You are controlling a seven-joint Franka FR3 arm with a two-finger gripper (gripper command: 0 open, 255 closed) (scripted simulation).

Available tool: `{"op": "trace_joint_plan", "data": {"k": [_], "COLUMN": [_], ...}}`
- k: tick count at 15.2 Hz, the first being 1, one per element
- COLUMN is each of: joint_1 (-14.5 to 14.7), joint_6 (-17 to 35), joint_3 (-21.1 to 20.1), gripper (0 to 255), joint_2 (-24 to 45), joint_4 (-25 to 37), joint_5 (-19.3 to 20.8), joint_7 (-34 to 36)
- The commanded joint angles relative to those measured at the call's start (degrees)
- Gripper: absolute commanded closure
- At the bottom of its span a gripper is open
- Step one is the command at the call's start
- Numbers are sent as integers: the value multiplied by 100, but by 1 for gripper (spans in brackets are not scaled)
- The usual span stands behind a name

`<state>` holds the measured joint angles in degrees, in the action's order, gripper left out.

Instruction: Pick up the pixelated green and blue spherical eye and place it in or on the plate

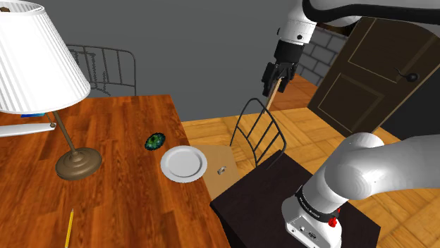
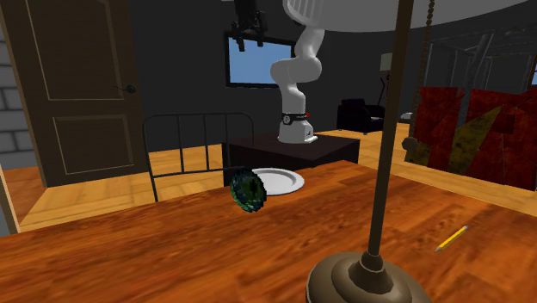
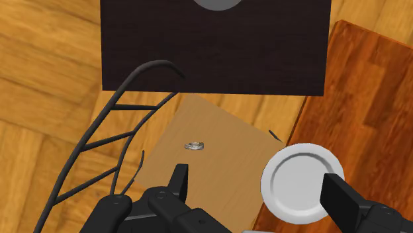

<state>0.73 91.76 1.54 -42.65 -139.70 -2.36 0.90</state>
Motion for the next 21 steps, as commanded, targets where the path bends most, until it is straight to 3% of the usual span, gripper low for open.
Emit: {"op": "trace_joint_plan", "data": {"k": [1, 11, 21], "joint_1": [0, 354, 610], "joint_6": [0, 1698, 2990], "joint_3": [0, -561, -1044], "gripper": [0, 0, 0], "joint_2": [0, 1722, 3805], "joint_4": [0, 62, 880], "joint_5": [0, -284, -186], "joint_7": [0, 331, 740]}}
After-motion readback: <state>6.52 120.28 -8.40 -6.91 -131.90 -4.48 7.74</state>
